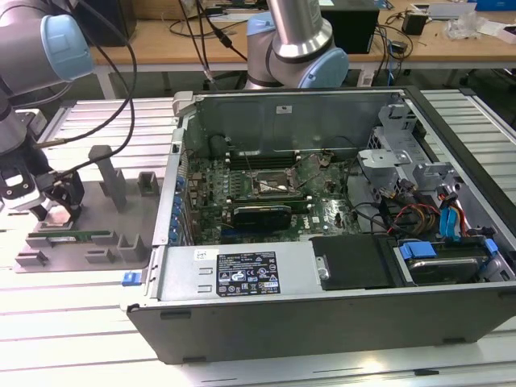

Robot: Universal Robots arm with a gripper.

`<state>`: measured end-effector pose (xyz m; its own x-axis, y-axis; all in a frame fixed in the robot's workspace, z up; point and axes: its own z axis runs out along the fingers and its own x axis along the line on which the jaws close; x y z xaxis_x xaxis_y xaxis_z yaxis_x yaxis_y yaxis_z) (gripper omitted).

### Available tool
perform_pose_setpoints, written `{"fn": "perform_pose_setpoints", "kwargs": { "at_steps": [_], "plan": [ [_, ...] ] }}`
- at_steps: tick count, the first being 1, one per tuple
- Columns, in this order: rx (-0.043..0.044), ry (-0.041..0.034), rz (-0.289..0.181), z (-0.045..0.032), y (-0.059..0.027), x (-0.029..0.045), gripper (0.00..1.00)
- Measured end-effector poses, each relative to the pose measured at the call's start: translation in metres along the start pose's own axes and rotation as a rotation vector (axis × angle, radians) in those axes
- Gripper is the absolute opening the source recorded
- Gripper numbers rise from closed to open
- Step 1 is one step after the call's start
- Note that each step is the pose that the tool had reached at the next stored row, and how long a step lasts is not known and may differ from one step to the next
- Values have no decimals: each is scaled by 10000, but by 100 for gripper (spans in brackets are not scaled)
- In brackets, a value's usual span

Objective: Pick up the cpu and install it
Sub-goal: 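Pick up the cpu and move it towards the insertion slot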

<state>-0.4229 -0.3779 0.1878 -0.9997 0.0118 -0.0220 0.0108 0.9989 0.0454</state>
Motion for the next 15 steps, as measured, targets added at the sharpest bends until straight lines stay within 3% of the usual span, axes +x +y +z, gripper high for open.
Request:
{"fn": "perform_pose_setpoints", "kwargs": {
  "at_steps": [3,12,15],
  "plan": [
    [-38,5,-1,12,-1,0,66],
    [-45,20,0,18,-1,-4,66],
    [-41,60,5,14,-1,-7,66]
  ]
}}
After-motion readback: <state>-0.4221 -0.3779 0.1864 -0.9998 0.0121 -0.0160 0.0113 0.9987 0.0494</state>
